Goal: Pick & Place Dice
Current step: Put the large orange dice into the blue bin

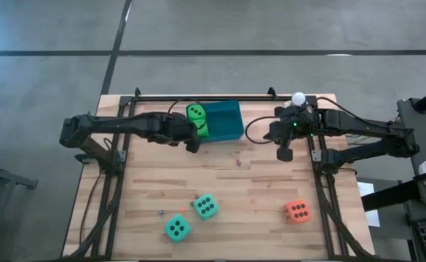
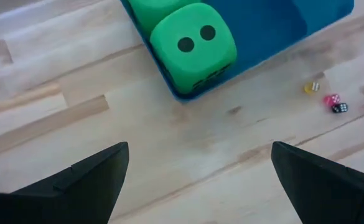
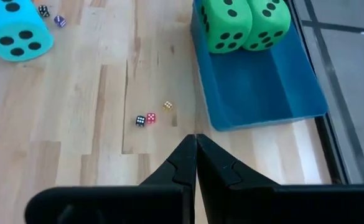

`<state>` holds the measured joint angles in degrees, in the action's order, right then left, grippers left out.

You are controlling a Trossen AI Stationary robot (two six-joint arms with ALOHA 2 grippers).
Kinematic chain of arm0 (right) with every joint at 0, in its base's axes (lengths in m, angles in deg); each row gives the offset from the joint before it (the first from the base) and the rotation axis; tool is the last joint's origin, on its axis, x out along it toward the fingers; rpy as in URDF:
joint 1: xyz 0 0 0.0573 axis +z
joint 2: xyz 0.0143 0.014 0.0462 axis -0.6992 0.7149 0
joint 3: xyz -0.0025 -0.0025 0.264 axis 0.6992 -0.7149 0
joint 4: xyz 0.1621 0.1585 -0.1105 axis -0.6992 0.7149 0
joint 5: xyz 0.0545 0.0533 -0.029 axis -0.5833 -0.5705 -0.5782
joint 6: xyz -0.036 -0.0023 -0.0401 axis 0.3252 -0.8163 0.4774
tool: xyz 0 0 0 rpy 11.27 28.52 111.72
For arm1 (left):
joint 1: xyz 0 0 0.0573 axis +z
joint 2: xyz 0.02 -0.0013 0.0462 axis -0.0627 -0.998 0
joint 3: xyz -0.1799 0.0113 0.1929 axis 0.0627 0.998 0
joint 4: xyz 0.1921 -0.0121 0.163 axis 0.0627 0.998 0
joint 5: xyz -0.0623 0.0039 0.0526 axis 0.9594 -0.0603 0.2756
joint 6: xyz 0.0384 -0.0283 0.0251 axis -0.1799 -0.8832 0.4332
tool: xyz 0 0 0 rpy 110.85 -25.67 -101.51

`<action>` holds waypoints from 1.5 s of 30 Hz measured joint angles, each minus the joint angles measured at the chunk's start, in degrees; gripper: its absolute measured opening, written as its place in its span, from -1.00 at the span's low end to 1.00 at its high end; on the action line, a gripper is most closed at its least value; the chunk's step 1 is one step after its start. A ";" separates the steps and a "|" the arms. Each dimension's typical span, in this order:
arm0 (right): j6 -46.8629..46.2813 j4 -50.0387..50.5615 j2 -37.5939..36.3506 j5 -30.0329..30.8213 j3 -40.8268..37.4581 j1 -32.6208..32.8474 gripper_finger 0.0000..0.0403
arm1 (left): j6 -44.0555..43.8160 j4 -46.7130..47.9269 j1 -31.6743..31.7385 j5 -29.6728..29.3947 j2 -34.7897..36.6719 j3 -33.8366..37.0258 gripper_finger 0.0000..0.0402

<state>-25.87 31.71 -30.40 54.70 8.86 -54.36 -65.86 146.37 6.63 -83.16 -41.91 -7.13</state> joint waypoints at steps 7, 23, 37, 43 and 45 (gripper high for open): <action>1.62 4.92 -1.11 -6.57 0.35 0.02 -0.96 | -0.30 -1.65 -3.50 -0.02 0.00 0.02 0.97; -21.13 14.50 -2.56 -7.03 0.44 22.12 -0.96 | -1.39 -1.98 -16.59 -4.32 0.00 0.02 0.96; -40.87 15.13 -2.51 -6.61 1.09 37.12 -0.96 | -0.28 -2.04 -18.37 -7.14 0.00 0.02 0.97; -41.70 17.53 -2.04 -6.57 5.08 39.44 -0.96 | -0.06 -2.39 -18.37 -7.61 -0.02 0.02 0.97; -40.65 17.78 -2.10 -6.57 5.98 39.80 -0.96 | -0.09 -2.50 -18.37 -7.59 -0.02 0.02 0.96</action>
<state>-66.52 49.49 -32.50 48.12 14.85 -14.56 -65.95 143.87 -11.74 -90.75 -41.94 -7.11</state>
